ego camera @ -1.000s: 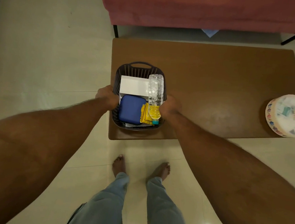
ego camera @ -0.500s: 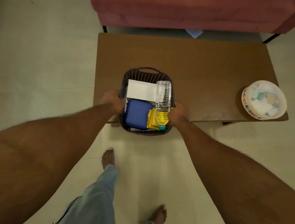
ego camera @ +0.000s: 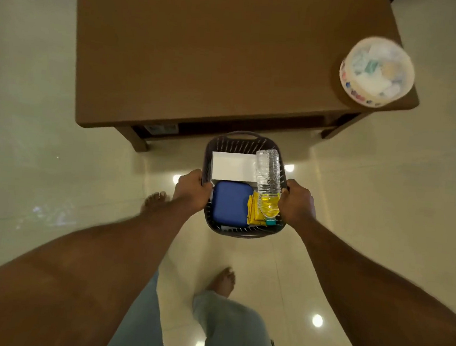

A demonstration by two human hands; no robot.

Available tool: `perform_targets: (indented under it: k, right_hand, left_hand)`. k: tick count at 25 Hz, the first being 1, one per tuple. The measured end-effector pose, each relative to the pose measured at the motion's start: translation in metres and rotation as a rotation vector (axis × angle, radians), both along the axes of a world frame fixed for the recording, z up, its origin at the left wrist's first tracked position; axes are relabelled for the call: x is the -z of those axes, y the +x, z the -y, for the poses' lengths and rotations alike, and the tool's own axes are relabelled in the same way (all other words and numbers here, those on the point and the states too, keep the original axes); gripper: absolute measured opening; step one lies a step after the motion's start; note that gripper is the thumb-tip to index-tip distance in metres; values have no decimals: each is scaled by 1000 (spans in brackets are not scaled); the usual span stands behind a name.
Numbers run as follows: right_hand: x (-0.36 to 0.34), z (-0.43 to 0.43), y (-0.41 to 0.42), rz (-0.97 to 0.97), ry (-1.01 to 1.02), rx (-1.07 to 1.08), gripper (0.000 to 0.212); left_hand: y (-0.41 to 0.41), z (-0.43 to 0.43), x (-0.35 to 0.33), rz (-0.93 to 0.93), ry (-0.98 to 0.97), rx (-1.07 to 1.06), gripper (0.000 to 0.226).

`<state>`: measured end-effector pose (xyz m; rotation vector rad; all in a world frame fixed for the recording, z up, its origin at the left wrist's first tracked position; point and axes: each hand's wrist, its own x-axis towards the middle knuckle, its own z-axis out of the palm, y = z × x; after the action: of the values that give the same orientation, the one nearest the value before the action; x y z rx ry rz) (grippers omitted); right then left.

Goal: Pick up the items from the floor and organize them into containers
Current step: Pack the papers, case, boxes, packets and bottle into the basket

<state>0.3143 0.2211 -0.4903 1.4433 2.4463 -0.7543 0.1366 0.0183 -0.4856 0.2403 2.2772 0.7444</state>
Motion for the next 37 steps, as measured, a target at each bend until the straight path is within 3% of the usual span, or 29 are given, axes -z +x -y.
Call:
perform_targets:
  k: [5, 11, 16, 20, 22, 23, 26, 28, 30, 34, 37]
  right_hand:
    - [79, 1, 11, 2, -61, 106, 20]
    - [151, -20, -61, -63, -42, 193, 19]
    - [191, -43, -124, -160, -10, 244, 20]
    - [212, -53, -169, -313, -84, 280, 26]
    - [223, -52, -186, -375, -166, 338, 34]
    - [230, -51, -191, -403, -214, 371, 36]
    - [247, -47, -202, -429, -262, 392, 33]
    - [259, -42, -207, -422, -287, 461, 30]
    - [269, -37, -215, -465, -347, 568, 31]
    - [266, -38, -242, -525, -433, 719, 33]
    - [264, -42, -257, -525, -455, 789, 31]
  left_hand:
    - [-2, -14, 74, -10, -83, 61, 17]
    - [-64, -42, 150, -171, -86, 60, 7]
    - [-110, -62, 195, -236, 1, -61, 25]
    - [-168, -82, 226, -350, -76, -71, 37]
    - [-176, -64, 284, -358, -189, 42, 41]
    - [-171, -45, 319, -300, -253, 142, 39]
    - [-147, 43, 418, -34, -395, 89, 36]
    - [-130, 96, 479, -36, -336, 155, 42]
    - [-129, 118, 484, -14, -338, 236, 40]
    - [-148, 125, 482, 152, -287, 173, 41]
    - [-153, 129, 484, 166, -259, 141, 38]
